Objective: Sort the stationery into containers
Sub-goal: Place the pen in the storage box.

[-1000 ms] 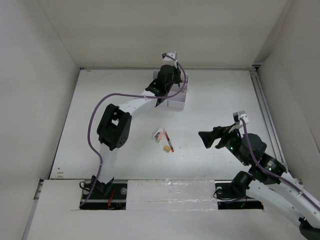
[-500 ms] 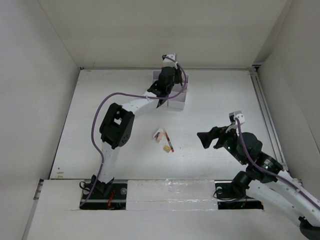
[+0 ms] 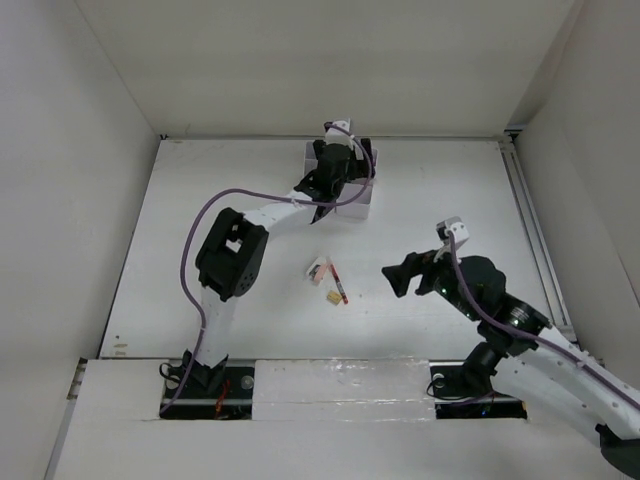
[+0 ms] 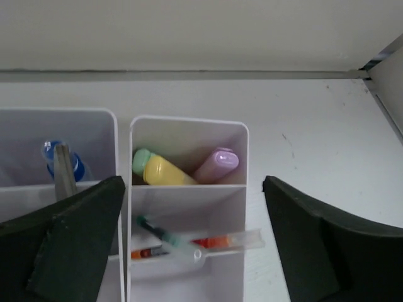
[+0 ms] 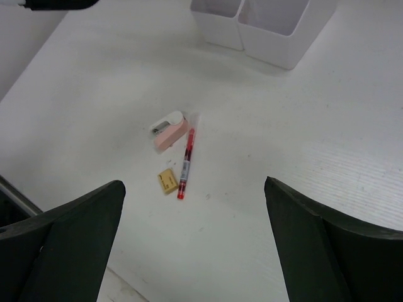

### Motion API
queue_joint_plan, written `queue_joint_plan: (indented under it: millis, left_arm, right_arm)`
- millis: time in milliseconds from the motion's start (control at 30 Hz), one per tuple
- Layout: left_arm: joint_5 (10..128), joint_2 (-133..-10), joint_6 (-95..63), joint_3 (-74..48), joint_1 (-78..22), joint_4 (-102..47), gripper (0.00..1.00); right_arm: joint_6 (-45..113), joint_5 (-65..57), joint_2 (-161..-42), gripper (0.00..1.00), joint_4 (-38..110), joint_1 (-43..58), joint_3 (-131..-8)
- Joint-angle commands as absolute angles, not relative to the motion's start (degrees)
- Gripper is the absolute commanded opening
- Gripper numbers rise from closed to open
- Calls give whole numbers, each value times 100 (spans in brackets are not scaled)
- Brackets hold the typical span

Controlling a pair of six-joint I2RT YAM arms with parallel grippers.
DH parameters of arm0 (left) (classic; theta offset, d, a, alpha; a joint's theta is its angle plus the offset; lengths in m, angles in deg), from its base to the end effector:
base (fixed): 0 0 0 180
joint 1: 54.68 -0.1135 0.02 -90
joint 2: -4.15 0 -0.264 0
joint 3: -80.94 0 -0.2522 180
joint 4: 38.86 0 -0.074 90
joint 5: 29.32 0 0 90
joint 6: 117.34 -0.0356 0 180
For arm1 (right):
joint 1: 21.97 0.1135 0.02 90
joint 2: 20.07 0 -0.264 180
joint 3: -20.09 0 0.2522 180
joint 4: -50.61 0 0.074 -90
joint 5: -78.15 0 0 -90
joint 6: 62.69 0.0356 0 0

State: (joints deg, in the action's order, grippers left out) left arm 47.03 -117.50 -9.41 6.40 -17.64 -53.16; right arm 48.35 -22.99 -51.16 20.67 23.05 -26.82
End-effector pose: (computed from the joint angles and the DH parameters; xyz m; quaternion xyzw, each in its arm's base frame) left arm 0.4116 -0.3001 0.2643 0.0370 0.7174 -0.2429 0.6519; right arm 0.1054 0.0957 0.2920 -0.1047 0.7802 0.2694 0.5548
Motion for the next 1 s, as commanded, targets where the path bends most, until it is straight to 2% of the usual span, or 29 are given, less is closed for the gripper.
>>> queue_joint_plan:
  millis: [0, 33, 167, 300, 367, 600, 967]
  left_arm:
    - [4382, -10452, -1038, 646, -1522, -5324, 93]
    - [4380, -10292, -1038, 646, -1461, -4931, 100]
    - [4223, -9633, -643, 1102, -1460, -3658, 100]
    - [3661, -8860, -64, 1095, -1460, -2442, 100]
    - [3528, -8238, 182, 849, -1529, -2108, 100]
    - [3686, -6347, 746, -1295, -1635, -2018, 100]
    - [3809, -5395, 974, -2386, -1636, -1289, 100]
  right_arm:
    - [4533, -1871, -5731, 99, 2727, 2286, -2706]
    - [4463, -1871, -5968, 99, 2814, 2286, -2759]
    - [4340, -1756, -7321, 99, 2877, 2286, -3250]
    - [4287, -1686, -8613, 93, 3236, 2338, -3541]
    - [4287, -1686, -8905, 91, 3509, 2400, -3594]
    - [4234, -1608, -10223, 72, 3694, 2513, -4244]
    - [4498, -2194, -11665, 53, 3414, 3005, -5255]
